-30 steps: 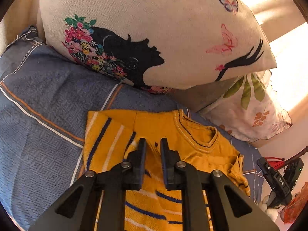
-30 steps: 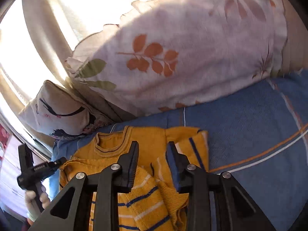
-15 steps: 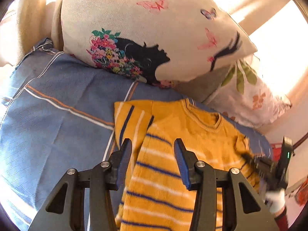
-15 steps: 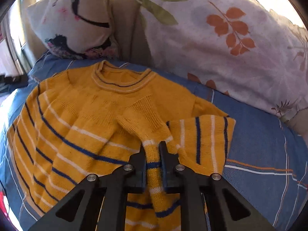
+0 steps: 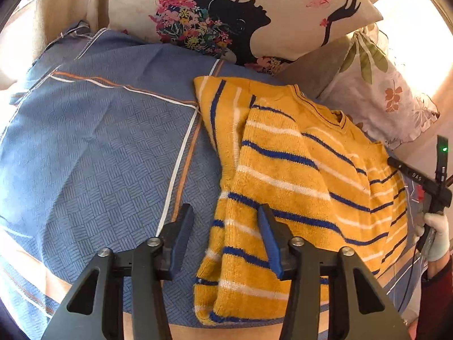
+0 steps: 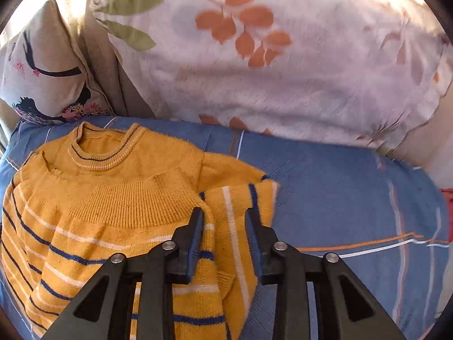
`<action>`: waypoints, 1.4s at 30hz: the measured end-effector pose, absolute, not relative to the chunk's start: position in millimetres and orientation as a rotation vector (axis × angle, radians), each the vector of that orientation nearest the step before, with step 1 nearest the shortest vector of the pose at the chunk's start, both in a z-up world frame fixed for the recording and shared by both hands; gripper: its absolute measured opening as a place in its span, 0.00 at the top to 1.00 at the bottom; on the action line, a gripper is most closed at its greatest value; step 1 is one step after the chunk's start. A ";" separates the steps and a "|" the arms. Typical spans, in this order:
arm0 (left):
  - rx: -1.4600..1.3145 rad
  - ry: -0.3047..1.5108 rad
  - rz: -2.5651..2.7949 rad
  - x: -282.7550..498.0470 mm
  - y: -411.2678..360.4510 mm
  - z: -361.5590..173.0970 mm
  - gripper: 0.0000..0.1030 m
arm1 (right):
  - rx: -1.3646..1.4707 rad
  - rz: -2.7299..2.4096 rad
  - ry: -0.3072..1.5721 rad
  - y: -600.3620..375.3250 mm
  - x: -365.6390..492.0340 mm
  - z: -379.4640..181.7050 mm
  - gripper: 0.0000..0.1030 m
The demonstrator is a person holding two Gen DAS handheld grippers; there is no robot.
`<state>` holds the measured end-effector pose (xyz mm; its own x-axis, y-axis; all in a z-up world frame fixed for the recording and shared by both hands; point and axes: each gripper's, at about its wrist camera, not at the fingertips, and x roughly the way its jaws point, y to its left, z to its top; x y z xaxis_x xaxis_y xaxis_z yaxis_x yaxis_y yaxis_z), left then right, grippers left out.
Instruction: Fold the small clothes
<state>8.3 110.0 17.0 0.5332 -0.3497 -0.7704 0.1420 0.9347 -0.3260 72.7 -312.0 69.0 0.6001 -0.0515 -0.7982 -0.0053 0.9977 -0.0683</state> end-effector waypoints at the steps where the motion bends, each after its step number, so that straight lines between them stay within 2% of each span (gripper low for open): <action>1: -0.238 0.967 -0.288 8.4 112.6 18.8 0.92 | -0.083 -0.040 0.897 -308.8 66.8 78.9 0.65; 2: -0.245 0.962 -0.268 8.2 116.7 21.1 0.92 | -0.099 -0.058 0.861 -305.7 59.6 89.2 0.60; 4: -0.232 0.919 -0.175 4.3 127.8 25.2 1.00 | -0.125 -0.084 0.790 -296.7 46.2 108.8 0.51; 9: -0.394 0.863 -0.196 -16.9 158.9 26.3 0.99 | -0.163 0.084 0.736 -237.1 28.9 141.3 0.42; 11: -0.444 0.855 -0.245 -27.9 163.8 23.8 0.90 | -0.130 0.238 0.778 -204.5 28.5 142.6 0.41; 13: -0.500 0.846 -0.290 -37.2 166.2 19.3 0.54 | -0.067 0.384 0.834 -169.2 34.6 138.0 0.41; 18: -0.633 0.820 -0.369 -45.7 159.1 7.0 0.33 | 0.014 0.592 0.994 -74.6 59.2 113.4 0.41; 21: -0.706 0.859 -0.411 -44.7 145.4 -4.5 0.34 | -0.081 0.586 1.078 -19.4 74.5 92.5 0.41; 23: -0.708 0.859 -0.401 -47.4 138.9 -7.1 0.47 | -0.156 0.546 1.127 7.9 77.5 73.6 0.40; 25: -0.722 0.869 -0.418 -47.7 135.1 -10.6 0.75 | -0.230 0.506 1.149 26.0 84.3 60.8 0.34; 29: -0.754 0.858 -0.428 -50.3 132.9 -14.5 0.76 | -0.324 0.448 1.194 50.1 95.3 41.5 0.19; 31: -0.752 0.849 -0.427 -52.3 131.1 -12.8 0.76 | -0.391 0.410 1.205 61.1 96.1 34.4 0.19; 32: -0.751 0.843 -0.429 -53.3 131.2 -11.8 0.76 | -0.423 0.389 1.203 64.6 95.2 31.8 0.20; 34: -0.751 0.836 -0.426 -57.2 131.9 -8.5 0.76 | -0.470 0.350 1.173 69.2 90.4 30.4 0.30; 35: -0.753 0.831 -0.428 -60.4 133.0 -5.9 0.76 | -0.481 0.330 1.150 68.5 88.0 32.9 0.49; 37: -0.755 0.815 -0.434 -69.5 135.4 2.5 0.77 | -0.453 0.333 1.124 59.4 85.5 41.0 0.62; 38: -0.755 0.799 -0.435 -75.0 137.7 8.5 0.77 | -0.415 0.350 1.114 51.8 84.6 47.6 0.75; 39: -0.753 0.779 -0.437 -81.2 139.4 16.2 0.77 | -0.371 0.365 1.105 42.4 84.2 55.5 0.79; 42: -0.742 0.714 -0.426 -101.4 144.3 39.7 0.76 | -0.233 0.396 1.059 5.6 81.4 83.2 0.81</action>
<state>-101.4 144.3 39.7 0.6890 -0.5813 -0.4328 0.1045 0.6706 -0.7344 81.4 5.6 83.2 0.4283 0.2037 -0.8804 -0.4243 0.9055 0.0031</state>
